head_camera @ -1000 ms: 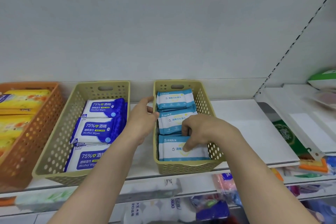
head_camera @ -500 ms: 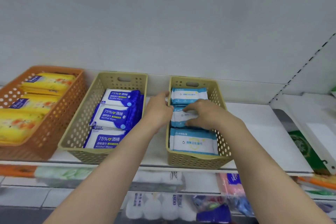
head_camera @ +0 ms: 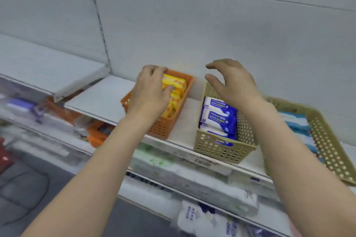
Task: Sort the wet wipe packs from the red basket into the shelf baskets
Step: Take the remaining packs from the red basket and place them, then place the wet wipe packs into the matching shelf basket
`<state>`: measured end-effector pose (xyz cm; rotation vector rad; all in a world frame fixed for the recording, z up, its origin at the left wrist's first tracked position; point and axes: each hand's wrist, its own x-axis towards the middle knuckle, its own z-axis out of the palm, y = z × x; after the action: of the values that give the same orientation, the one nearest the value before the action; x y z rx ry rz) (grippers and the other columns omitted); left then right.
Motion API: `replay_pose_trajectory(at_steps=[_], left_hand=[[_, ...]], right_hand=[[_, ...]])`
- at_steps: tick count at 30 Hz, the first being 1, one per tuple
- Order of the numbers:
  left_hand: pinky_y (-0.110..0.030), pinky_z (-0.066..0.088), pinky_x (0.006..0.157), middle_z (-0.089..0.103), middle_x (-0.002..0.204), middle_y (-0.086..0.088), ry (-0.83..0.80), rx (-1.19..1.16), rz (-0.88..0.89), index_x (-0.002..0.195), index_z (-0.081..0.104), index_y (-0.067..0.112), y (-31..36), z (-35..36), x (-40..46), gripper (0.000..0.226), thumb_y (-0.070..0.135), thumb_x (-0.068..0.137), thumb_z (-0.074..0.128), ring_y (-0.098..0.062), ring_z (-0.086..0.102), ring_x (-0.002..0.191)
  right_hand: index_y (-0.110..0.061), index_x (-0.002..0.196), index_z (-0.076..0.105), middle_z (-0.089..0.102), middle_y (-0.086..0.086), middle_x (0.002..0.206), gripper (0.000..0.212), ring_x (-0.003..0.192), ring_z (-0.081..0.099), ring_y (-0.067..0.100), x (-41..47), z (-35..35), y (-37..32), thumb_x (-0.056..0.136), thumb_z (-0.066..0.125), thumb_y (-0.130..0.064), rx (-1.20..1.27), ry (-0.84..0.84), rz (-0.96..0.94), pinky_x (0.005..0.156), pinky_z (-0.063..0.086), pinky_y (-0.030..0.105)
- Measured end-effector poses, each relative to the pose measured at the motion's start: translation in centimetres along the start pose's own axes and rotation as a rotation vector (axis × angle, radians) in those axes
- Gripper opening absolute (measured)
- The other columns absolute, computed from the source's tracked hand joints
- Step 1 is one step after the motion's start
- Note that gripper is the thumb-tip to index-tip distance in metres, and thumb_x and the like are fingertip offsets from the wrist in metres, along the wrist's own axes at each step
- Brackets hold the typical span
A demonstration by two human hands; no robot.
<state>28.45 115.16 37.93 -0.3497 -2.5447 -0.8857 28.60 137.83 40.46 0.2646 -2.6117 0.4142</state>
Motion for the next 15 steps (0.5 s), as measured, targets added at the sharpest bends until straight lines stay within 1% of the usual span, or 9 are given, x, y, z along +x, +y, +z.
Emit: replay_pose_trajectory(at_steps=[4, 7, 9, 11, 15], left_hand=[[-0.041, 0.040, 0.100, 0.052, 0.127, -0.011, 0.101, 0.159, -0.085, 0.131, 0.055, 0.011, -10.9, -9.1, -4.7, 0.045, 0.023, 0.088, 0.065, -0.031, 0.049, 0.120], [-0.044, 0.043, 0.098, 0.055, 0.124, -0.010, 0.150, 0.235, -0.172, 0.129, 0.055, 0.012, -18.6, -14.7, -9.3, 0.044, 0.022, 0.087, 0.065, -0.032, 0.051, 0.116], [-0.043, 0.043, 0.099, 0.055, 0.124, -0.010, 0.165, 0.274, -0.252, 0.129, 0.055, 0.012, -23.3, -17.6, -12.6, 0.042, 0.022, 0.089, 0.065, -0.031, 0.050, 0.116], [-0.040, 0.041, 0.099, 0.054, 0.126, -0.006, 0.170, 0.292, -0.376, 0.130, 0.055, 0.013, -27.3, -19.8, -15.7, 0.042, 0.024, 0.090, 0.064, -0.028, 0.049, 0.118], [-0.040, 0.041, 0.095, 0.056, 0.124, -0.005, 0.227, 0.284, -0.585, 0.127, 0.058, 0.014, -34.4, -22.7, -19.7, 0.041, 0.023, 0.088, 0.067, -0.029, 0.050, 0.115]], right_hand=[[-0.022, 0.125, 0.064, 0.060, 0.004, 0.130, 0.032, 0.125, 0.050, 0.027, 1.8, 6.0, -12.6, 0.096, 0.058, -0.035, 0.115, -0.009, -0.148, 0.100, 0.044, 0.041], [-0.021, 0.127, 0.063, 0.058, 0.005, 0.133, 0.034, 0.126, 0.049, 0.027, 2.2, 11.4, -22.1, 0.096, 0.060, -0.034, 0.191, -0.068, -0.259, 0.100, 0.044, 0.040], [-0.021, 0.128, 0.062, 0.058, 0.005, 0.134, 0.035, 0.127, 0.048, 0.027, 1.7, 15.1, -28.2, 0.095, 0.060, -0.033, 0.255, -0.133, -0.335, 0.101, 0.043, 0.040], [-0.022, 0.130, 0.061, 0.056, 0.003, 0.136, 0.037, 0.128, 0.047, 0.024, 0.9, 18.7, -33.5, 0.094, 0.061, -0.031, 0.313, -0.228, -0.391, 0.102, 0.042, 0.037], [-0.018, 0.131, 0.060, 0.054, 0.004, 0.138, 0.039, 0.128, 0.047, 0.023, 0.4, 25.5, -41.8, 0.094, 0.063, -0.029, 0.373, -0.400, -0.497, 0.098, 0.045, 0.038]])
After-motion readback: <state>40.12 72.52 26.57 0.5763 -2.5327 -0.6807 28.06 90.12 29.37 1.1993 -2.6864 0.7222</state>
